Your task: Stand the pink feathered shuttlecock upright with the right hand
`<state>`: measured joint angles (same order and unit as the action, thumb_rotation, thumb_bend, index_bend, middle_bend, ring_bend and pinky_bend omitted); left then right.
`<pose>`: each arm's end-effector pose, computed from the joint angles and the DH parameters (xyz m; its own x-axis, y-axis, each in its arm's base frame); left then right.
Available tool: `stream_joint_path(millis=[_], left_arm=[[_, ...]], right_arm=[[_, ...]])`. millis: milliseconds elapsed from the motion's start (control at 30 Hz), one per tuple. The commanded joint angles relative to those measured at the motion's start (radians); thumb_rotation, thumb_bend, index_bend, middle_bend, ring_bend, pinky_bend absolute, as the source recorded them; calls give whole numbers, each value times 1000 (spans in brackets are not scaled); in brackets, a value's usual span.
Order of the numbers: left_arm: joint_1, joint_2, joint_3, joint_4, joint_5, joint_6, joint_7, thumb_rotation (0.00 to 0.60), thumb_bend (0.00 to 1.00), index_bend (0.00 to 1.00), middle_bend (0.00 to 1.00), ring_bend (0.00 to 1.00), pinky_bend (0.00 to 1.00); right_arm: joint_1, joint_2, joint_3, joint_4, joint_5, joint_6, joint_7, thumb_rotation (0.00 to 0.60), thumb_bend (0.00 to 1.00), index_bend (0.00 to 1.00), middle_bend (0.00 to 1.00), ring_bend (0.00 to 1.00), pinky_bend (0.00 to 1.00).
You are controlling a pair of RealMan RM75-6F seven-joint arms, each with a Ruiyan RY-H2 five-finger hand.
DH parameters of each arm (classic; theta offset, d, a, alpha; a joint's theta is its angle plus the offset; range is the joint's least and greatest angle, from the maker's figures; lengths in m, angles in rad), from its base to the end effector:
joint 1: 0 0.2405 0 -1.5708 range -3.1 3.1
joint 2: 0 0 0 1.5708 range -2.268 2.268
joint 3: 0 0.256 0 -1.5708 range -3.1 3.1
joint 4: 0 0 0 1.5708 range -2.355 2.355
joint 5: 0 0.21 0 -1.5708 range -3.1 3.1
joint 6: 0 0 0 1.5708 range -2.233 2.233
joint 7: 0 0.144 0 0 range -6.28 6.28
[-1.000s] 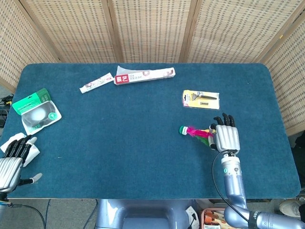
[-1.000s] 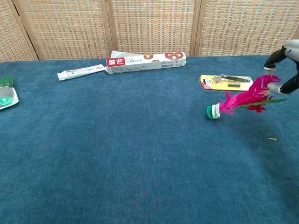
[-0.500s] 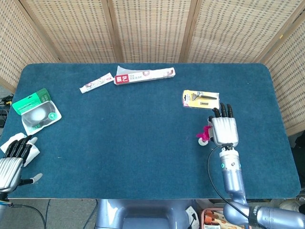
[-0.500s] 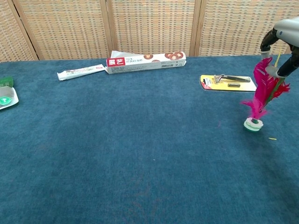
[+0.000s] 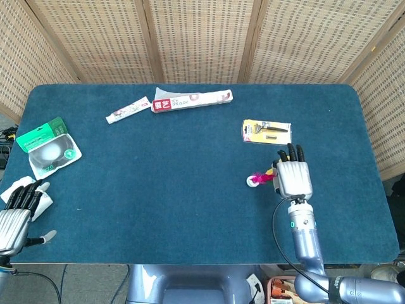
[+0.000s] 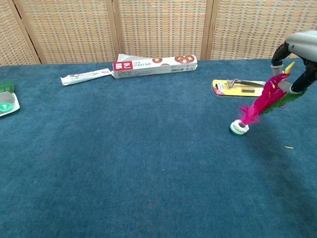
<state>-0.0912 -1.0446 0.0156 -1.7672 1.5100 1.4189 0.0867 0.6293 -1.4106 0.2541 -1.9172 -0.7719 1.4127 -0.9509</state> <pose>-0.2918 0.1658 0.1507 0.4047 0.1347 0.9045 0.9142 -0.0342 -0.4039 -0.1522 -0.3083 0.0665 0.5947 -0.1209 0.7948 -0.8013 -0.0094 0.5981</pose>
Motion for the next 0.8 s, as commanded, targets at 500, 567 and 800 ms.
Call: stream_joint_path(millis=[500, 567, 800], left_arm=[[3, 4, -2, -1, 0, 9, -10, 600, 0, 0, 0, 0, 0], [3, 5, -2, 0, 0, 8, -12, 600, 0, 0, 0, 0, 0], [3, 4, -4, 1, -3, 8, -6, 600, 0, 0, 0, 0, 0]], right_arm=[[17, 28, -12, -56, -79, 39, 7, 600, 302, 196, 0, 0, 0], [11, 40, -16, -67, -93, 50, 9, 600, 302, 141, 0, 0, 0], [-95, 151, -80, -145, -244, 132, 133, 600, 302, 60, 0, 0, 0]])
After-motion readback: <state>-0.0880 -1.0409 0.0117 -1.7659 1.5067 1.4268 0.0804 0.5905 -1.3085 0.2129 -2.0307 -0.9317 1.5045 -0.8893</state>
